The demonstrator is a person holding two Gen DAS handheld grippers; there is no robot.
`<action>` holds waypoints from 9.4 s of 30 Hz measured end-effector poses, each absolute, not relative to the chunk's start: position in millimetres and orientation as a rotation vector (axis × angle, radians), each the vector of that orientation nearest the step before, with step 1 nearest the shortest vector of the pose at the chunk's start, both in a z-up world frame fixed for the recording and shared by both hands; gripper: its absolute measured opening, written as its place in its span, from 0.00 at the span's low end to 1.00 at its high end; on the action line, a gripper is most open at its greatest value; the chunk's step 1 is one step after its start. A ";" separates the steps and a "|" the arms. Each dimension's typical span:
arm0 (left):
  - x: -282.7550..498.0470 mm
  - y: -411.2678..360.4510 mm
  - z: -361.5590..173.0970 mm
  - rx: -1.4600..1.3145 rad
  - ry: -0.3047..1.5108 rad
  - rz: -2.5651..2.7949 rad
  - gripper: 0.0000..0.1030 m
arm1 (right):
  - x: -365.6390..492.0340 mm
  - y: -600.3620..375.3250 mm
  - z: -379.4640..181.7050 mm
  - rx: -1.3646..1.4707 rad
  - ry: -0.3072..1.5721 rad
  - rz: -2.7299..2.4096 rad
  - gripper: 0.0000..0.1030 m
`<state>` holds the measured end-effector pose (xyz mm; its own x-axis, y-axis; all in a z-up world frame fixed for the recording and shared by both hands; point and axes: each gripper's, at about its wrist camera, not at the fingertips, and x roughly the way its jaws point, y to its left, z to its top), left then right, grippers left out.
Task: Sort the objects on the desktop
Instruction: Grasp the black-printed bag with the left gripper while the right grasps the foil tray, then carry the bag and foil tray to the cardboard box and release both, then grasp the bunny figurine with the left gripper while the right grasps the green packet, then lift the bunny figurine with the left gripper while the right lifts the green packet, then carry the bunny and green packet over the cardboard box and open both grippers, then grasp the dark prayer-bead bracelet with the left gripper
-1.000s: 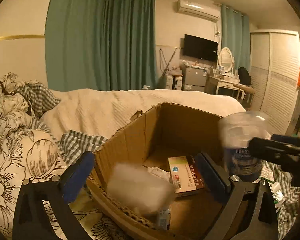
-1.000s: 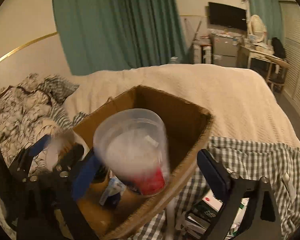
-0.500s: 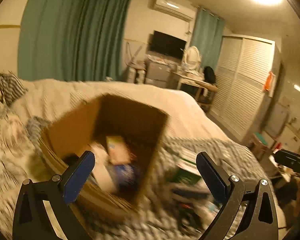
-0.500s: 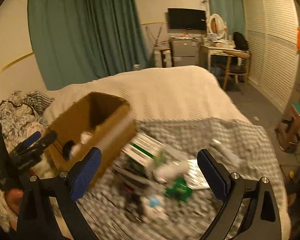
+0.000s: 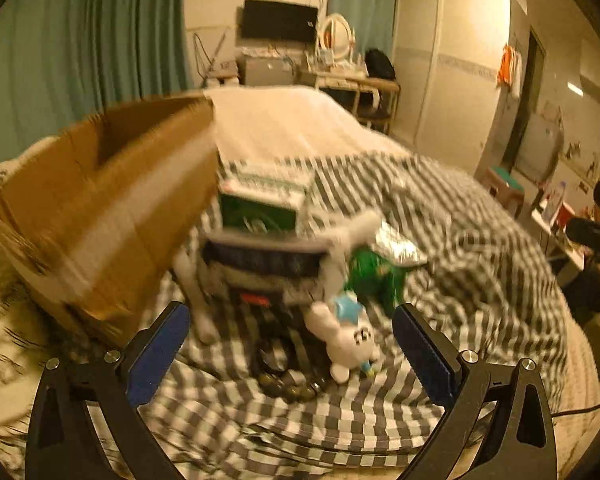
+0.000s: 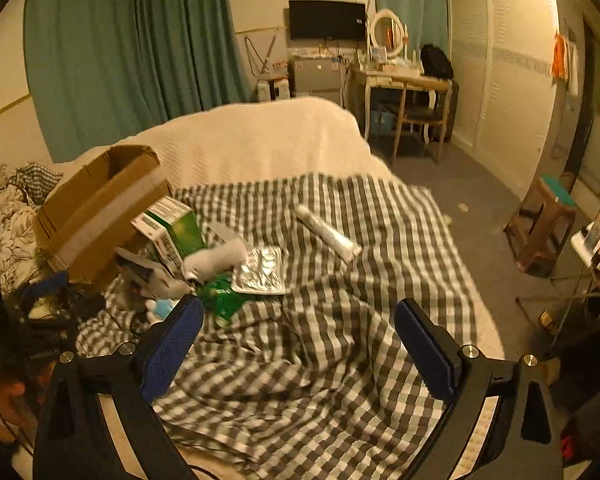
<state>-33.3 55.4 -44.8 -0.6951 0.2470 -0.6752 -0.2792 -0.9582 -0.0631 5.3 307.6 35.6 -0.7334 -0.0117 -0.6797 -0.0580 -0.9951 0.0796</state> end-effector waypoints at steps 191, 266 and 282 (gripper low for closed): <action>-93.7 15.2 -60.7 -0.991 -0.013 2.555 0.71 | -96.4 203.4 -57.3 -1.243 0.272 2.825 0.45; -118.1 -147.2 34.6 -0.768 -0.349 3.011 1.00 | -117.6 130.7 90.9 -1.033 0.547 3.117 0.75; -50.0 48.8 -89.9 -1.278 0.081 2.466 1.00 | -30.0 231.6 42.7 -1.190 0.247 2.895 0.75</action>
<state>-50.0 48.8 -89.9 -0.5254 0.2891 -0.8003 -0.3407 -0.9333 -0.1135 -30.0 231.6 42.7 -0.7125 -0.0576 -0.6993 -0.0616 -0.9876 0.1441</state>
